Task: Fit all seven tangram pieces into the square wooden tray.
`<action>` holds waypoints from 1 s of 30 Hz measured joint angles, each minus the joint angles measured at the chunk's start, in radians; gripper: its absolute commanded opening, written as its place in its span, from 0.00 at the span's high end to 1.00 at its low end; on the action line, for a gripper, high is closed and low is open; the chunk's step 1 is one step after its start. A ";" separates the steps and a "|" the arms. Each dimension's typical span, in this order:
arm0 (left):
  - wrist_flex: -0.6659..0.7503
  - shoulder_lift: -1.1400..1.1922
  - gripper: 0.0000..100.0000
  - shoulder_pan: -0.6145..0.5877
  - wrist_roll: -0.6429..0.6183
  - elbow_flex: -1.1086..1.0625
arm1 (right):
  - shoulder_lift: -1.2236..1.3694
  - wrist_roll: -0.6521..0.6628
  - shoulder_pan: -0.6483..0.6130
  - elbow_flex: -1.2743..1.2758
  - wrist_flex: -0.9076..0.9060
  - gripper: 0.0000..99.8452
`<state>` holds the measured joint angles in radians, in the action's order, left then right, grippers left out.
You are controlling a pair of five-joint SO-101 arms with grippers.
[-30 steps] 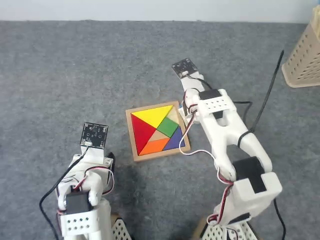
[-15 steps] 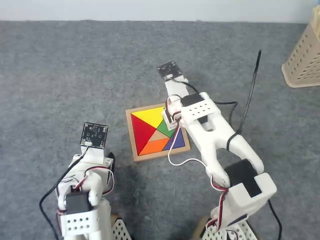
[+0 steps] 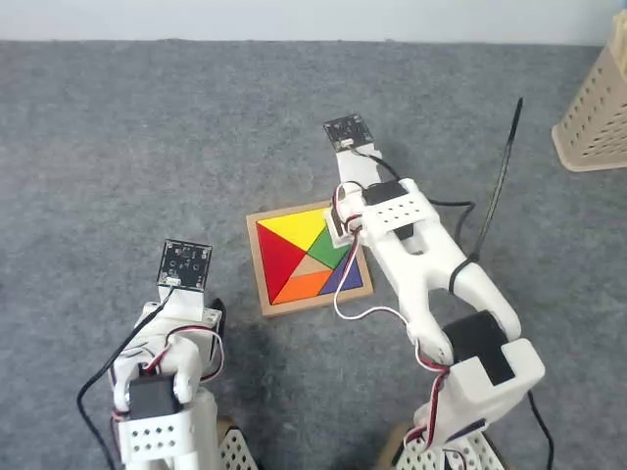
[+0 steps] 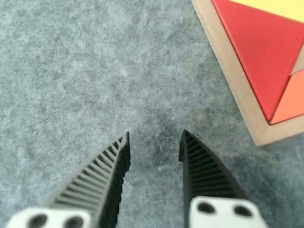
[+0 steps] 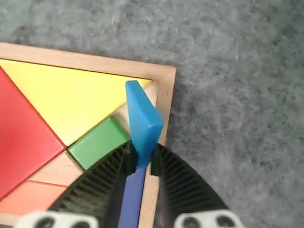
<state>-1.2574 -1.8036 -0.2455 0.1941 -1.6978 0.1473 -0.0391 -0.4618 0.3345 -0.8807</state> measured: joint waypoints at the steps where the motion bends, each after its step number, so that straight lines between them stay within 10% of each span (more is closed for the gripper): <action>1: 0.000 0.000 0.83 0.000 0.000 0.000 | 0.000 0.002 -0.011 0.000 0.000 0.84; 30: 0.000 0.000 0.83 0.000 0.000 0.000 | 0.163 0.015 0.023 -0.209 0.000 0.85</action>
<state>-1.2574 -1.8036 -0.2455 0.1941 -1.6978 0.3099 -0.0238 -0.4388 0.1258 -0.8807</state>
